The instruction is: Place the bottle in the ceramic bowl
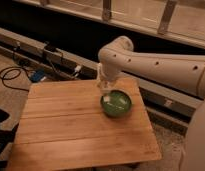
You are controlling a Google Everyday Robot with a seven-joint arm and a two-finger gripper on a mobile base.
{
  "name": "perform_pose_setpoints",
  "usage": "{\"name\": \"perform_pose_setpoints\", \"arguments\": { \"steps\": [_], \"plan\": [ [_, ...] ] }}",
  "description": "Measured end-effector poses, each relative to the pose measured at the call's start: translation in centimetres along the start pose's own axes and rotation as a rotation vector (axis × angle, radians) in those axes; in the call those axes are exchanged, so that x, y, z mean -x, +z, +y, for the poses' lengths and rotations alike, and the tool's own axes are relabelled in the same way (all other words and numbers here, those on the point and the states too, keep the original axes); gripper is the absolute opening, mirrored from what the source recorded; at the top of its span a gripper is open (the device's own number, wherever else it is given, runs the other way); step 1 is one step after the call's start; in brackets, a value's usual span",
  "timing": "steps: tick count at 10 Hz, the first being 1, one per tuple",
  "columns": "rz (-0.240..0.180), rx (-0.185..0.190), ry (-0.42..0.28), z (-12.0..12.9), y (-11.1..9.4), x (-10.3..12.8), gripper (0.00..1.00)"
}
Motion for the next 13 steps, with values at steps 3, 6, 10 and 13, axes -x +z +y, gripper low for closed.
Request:
{"name": "perform_pose_setpoints", "arguments": {
  "steps": [3,6,10,13],
  "plan": [
    [0.004,-0.008,0.084,-2.7,0.7,-1.5,0.0],
    [0.016,-0.035,0.096,-2.7,1.3,-2.0,0.0],
    [0.032,-0.05,0.083,-2.2,2.3,-1.9,0.0],
    [0.034,-0.055,0.074,-1.9,2.2,-1.8,0.0]
  ]
}}
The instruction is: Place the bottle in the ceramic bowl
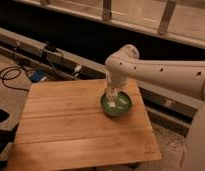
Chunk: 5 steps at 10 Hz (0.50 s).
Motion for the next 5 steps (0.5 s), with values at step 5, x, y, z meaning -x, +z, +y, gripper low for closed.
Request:
{"name": "perform_pose_setpoints", "arguments": {
  "steps": [5],
  "plan": [
    [0.122,-0.082,0.008,-2.5,5.1,1.7,0.0]
  ]
}}
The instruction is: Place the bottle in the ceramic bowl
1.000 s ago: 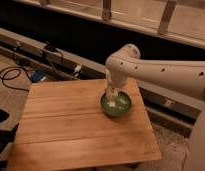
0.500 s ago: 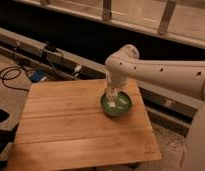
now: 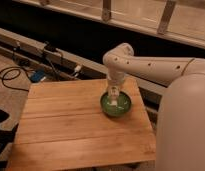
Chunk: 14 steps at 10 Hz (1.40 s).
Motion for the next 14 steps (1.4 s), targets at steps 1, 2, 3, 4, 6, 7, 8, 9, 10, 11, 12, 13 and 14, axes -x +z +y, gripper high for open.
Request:
{"name": "perform_pose_setpoints", "arguments": {
  "steps": [1,2,3,4,6,7,8,9,10,11,12,13,14],
  "plan": [
    [0.032,-0.011,0.011,-0.5,1.4,-0.1,0.0],
    [0.067,-0.03,0.025,-1.6,2.8,-0.6,0.0],
    [0.089,-0.037,0.041,-2.4,3.6,-0.9,0.0],
    [0.111,-0.04,0.055,-3.0,4.2,-1.5,0.0],
    [0.122,-0.043,0.069,-3.8,4.5,-1.9,0.0],
    [0.122,-0.041,0.065,-3.5,4.5,-1.9,0.07],
    [0.122,-0.037,0.066,-3.4,4.5,-1.8,0.16],
    [0.121,-0.038,0.068,-3.5,4.5,-1.8,0.25],
    [0.122,-0.039,0.07,-3.7,4.5,-1.9,0.35],
    [0.122,-0.039,0.07,-3.6,4.5,-1.9,0.47],
    [0.122,-0.039,0.069,-3.6,4.5,-1.9,0.55],
    [0.122,-0.039,0.067,-3.4,4.5,-1.9,0.67],
    [0.122,-0.039,0.067,-3.4,4.5,-1.8,0.75]
  ]
}}
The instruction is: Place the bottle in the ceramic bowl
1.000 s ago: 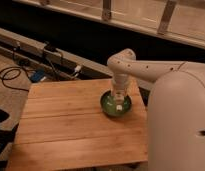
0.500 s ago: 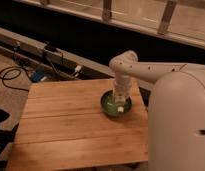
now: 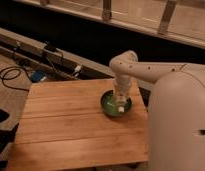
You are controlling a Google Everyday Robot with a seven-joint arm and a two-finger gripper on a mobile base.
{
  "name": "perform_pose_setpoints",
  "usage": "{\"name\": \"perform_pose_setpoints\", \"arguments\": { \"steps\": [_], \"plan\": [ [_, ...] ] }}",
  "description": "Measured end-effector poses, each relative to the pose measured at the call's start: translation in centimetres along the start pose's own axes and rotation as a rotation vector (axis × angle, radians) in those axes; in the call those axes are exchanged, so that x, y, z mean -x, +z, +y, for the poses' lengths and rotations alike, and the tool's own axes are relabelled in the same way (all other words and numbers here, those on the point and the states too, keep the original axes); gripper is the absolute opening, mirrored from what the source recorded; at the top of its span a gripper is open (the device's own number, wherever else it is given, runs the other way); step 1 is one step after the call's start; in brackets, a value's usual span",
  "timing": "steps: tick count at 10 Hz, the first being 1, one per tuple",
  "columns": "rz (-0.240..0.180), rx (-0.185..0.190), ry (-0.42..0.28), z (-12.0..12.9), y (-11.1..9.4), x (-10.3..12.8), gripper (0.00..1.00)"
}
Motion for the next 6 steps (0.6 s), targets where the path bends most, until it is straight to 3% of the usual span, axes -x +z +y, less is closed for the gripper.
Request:
{"name": "perform_pose_setpoints", "arguments": {
  "steps": [1,6],
  "plan": [
    [0.0,0.0,0.0,-0.03,0.01,-0.01,0.8],
    [0.0,-0.001,0.001,-0.07,0.0,-0.01,0.8]
  ]
}}
